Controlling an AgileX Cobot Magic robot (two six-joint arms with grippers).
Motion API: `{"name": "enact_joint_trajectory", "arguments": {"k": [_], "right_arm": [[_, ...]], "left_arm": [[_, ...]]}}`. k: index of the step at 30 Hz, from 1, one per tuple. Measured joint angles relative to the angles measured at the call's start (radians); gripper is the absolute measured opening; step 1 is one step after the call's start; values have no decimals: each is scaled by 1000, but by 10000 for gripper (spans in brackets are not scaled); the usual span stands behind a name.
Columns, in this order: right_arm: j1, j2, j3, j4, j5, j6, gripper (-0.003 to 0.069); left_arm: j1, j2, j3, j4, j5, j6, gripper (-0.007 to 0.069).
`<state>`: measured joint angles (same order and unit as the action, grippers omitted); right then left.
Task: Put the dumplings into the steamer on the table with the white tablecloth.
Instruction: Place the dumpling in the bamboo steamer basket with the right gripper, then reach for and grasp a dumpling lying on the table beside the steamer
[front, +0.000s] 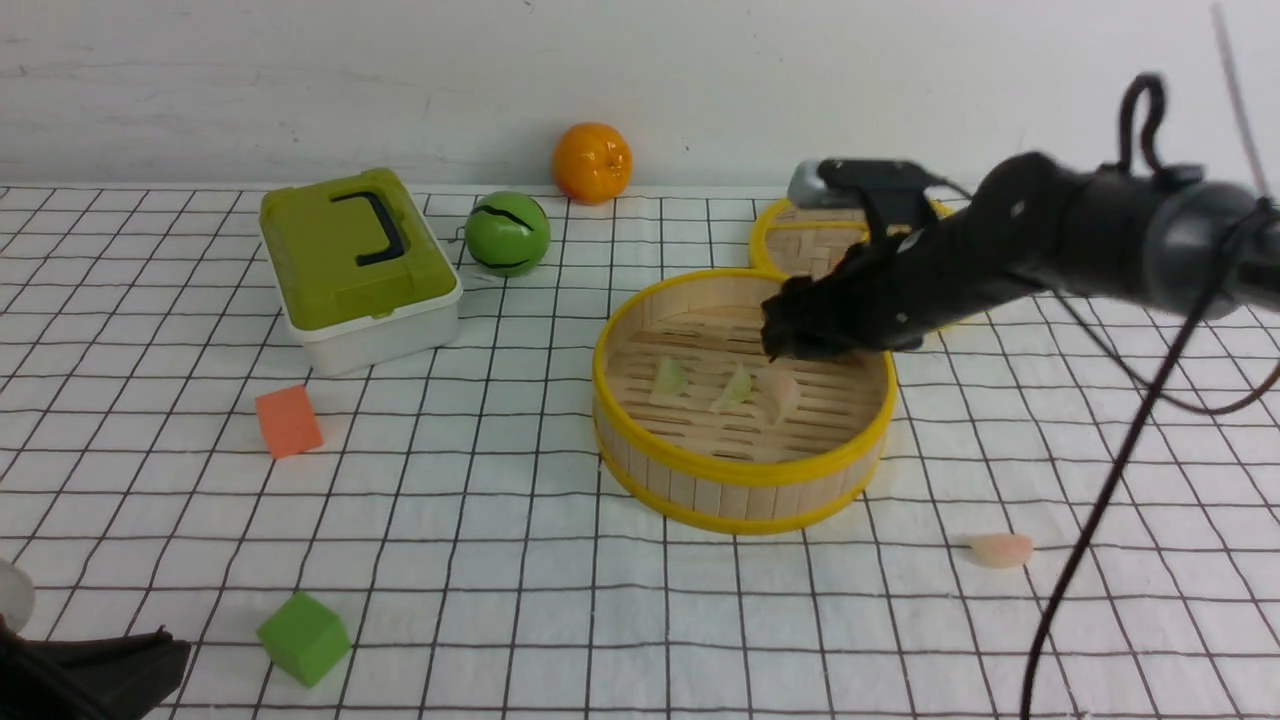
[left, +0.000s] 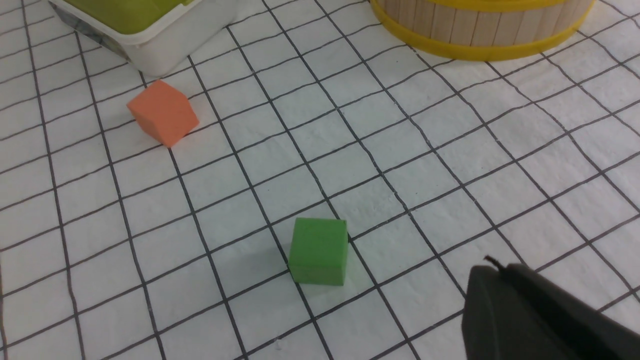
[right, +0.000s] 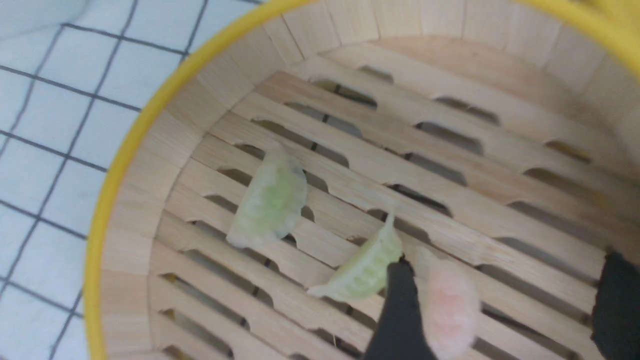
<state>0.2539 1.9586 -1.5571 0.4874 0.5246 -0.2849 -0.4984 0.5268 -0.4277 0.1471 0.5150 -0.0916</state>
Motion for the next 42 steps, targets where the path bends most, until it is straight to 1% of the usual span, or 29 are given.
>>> {"name": "enact_joint_trajectory", "arguments": {"k": [2, 3, 4, 5, 6, 7, 9, 11, 12, 13, 15, 17, 19, 23, 26, 27, 30, 35, 37, 40, 42], "right_arm": [[-16, -44, 0, -21, 41, 10, 486], [-34, -88, 0, -40, 86, 32, 484], [-66, -149, 8, -69, 161, 90, 477], [-70, -156, 11, -77, 170, 97, 476], [-98, -199, 46, -114, 238, 145, 467], [-104, -207, 59, -127, 254, 153, 465], [-132, -227, 192, -195, 317, 215, 453], [-141, -220, 299, -219, 300, 268, 449], [-142, -220, 310, -220, 295, 278, 449], [-143, -213, 383, -221, 251, 301, 449], [-142, -212, 429, -219, 203, 305, 448], [-128, -212, 476, -224, 131, 236, 445], [-114, -213, 482, -238, 105, 104, 444], [-95, -213, 482, -248, 83, -211, 442], [-95, -210, 482, -248, 45, -363, 442], [-95, -204, 482, -248, 27, -389, 442], [-97, -176, 482, -256, -7, -417, 442], [-98, -130, 482, -249, -13, -422, 442], [-98, -113, 482, -214, -15, -423, 439], [-100, -112, 482, -174, -16, -423, 410], [-101, -112, 482, -129, -15, -423, 322]], "left_arm": [[0, 0, 0, -11, 0, 0, -13], [0, 0, 0, -17, 0, 0, -13], [0, 0, 0, -27, 0, 0, -13], [0, 0, 0, -27, 0, 0, -13], [0, 0, 0, -38, -5, 0, -13], [0, 0, 0, -38, -8, 0, -13], [0, 0, 0, -52, -32, 0, -13], [0, 0, 0, -54, -41, 0, -13], [0, 0, 0, -54, -42, 0, -13], [0, 0, 0, -58, -45, 0, -13], [0, 0, 0, -63, -45, 0, -13], [0, 0, 0, -73, -46, 0, -13], [0, 0, 0, -76, -46, 0, -13], [0, 0, 0, -77, -46, 0, -13], [0, 0, 0, -77, -46, 0, -13], [0, 0, 0, -77, -45, 0, -12], [0, 0, 0, -77, -44, 0, -12], [0, 0, 0, -77, -34, 0, -12], [0, 0, 0, -77, -33, 0, -12], [0, 0, 0, -76, -33, 0, -12], [0, 0, 0, -76, -30, 0, -8]]}}
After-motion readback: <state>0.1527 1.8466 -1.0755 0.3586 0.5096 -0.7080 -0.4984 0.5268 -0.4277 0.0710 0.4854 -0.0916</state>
